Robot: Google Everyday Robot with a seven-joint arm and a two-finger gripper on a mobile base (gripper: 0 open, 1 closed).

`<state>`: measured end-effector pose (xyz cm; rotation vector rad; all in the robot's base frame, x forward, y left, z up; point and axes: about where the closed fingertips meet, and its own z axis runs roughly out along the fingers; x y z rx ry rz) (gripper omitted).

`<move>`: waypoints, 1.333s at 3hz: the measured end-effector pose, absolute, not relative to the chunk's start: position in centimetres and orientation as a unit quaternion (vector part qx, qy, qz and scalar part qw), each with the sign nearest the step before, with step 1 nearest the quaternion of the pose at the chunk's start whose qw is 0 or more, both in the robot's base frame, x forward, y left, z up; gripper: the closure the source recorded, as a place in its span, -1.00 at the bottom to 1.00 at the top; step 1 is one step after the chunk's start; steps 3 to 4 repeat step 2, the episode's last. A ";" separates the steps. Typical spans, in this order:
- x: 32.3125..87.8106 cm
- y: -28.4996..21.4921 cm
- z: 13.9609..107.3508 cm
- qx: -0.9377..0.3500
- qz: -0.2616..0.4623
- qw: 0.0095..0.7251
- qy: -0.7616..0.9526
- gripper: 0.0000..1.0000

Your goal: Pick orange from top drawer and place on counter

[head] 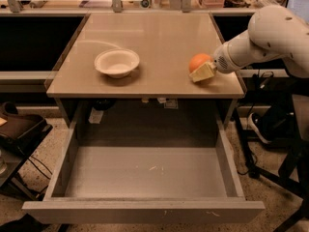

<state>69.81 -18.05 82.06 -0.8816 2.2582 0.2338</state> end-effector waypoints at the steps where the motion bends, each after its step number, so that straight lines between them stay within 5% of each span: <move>1: 69.8 -18.0 82.1 -0.340 0.090 0.346 0.870 -1.00; 4: 69.8 -18.0 82.1 -0.340 0.090 0.346 0.870 -1.00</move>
Offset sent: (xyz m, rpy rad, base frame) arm 0.0000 0.0000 0.0000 0.0000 0.0000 0.0000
